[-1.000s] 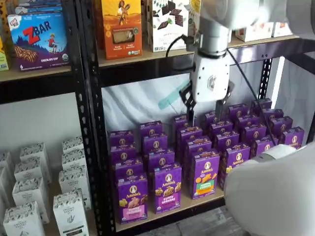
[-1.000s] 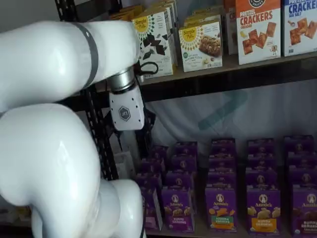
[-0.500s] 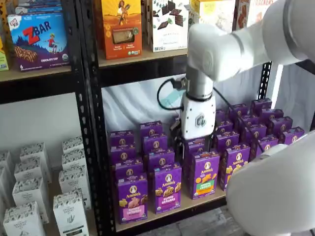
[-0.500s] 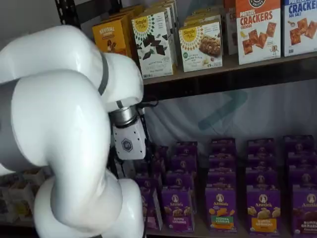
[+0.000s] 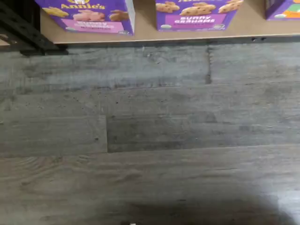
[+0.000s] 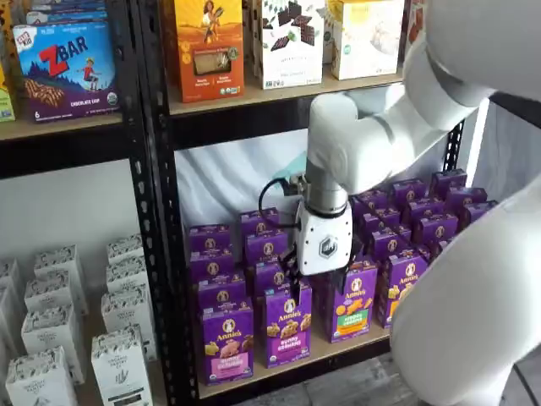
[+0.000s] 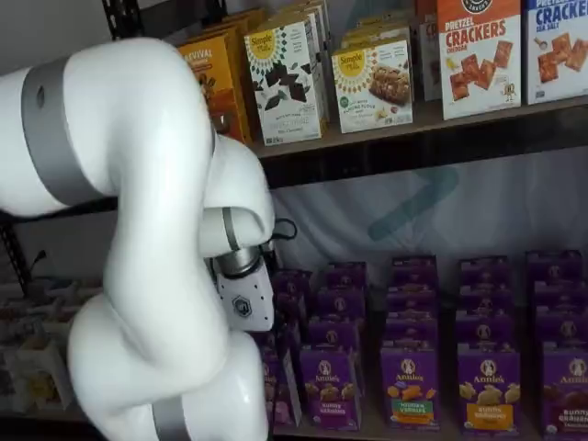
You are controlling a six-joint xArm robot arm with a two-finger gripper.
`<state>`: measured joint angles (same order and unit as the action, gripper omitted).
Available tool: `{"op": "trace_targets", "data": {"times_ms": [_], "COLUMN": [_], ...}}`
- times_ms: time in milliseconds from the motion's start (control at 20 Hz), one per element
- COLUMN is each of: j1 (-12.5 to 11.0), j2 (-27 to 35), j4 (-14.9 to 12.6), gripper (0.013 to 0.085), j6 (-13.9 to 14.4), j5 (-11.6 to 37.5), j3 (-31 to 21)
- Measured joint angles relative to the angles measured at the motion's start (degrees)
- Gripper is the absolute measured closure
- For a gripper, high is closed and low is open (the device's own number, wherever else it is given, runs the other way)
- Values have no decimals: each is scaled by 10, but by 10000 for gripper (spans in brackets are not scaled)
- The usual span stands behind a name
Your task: Pick up the purple box with a pink patch in the middle, on the bottom shelf, the first box from the left
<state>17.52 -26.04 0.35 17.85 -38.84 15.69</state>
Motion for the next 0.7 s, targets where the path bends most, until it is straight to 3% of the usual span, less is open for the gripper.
{"op": "trace_targets", "data": {"times_ms": [250, 700], "j1": [0, -18], "j2": [92, 219], "j4": [6, 33], "gripper": [130, 130], "j6": [-6, -50], "j5": [52, 153], "j3": [18, 43]}}
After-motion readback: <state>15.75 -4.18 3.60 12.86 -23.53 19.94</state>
